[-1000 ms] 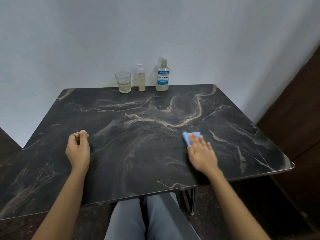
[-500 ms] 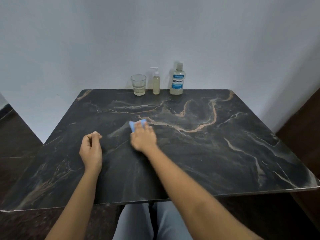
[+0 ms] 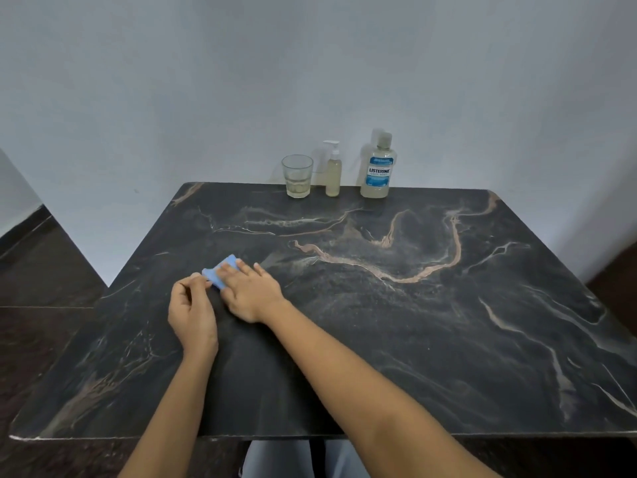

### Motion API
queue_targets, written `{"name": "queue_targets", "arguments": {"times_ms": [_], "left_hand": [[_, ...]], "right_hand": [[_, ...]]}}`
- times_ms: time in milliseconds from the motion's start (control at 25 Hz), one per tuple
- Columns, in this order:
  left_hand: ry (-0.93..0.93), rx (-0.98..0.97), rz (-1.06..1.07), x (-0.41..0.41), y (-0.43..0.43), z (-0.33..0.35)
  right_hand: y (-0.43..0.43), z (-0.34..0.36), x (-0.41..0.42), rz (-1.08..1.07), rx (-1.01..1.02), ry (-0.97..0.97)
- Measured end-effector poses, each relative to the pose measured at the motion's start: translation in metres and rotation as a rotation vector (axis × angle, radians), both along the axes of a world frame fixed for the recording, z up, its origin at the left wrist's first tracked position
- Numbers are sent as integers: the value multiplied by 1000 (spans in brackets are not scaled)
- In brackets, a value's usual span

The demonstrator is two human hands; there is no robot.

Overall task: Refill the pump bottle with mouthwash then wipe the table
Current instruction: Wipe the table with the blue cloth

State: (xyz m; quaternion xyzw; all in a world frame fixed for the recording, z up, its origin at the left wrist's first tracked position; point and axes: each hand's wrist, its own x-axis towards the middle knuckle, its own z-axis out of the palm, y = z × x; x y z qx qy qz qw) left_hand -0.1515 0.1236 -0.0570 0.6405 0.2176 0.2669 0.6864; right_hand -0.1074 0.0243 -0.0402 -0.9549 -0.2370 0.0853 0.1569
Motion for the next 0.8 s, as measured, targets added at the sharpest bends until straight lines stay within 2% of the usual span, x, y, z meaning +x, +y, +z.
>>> {"name": "queue_targets", "arguments": {"times_ms": [160, 400, 640, 800], "left_hand": [[41, 133, -74, 1, 2, -5], [50, 285, -173, 8, -2, -9], [69, 313, -191, 18, -6, -3], [67, 278, -163, 17, -10, 1]], "right_hand": [[-44, 4, 56, -221, 0, 14], [-175, 5, 89, -576, -19, -42], [-283, 4, 39, -872, -43, -34], [-278, -1, -21, -1013, -49, -6]]}}
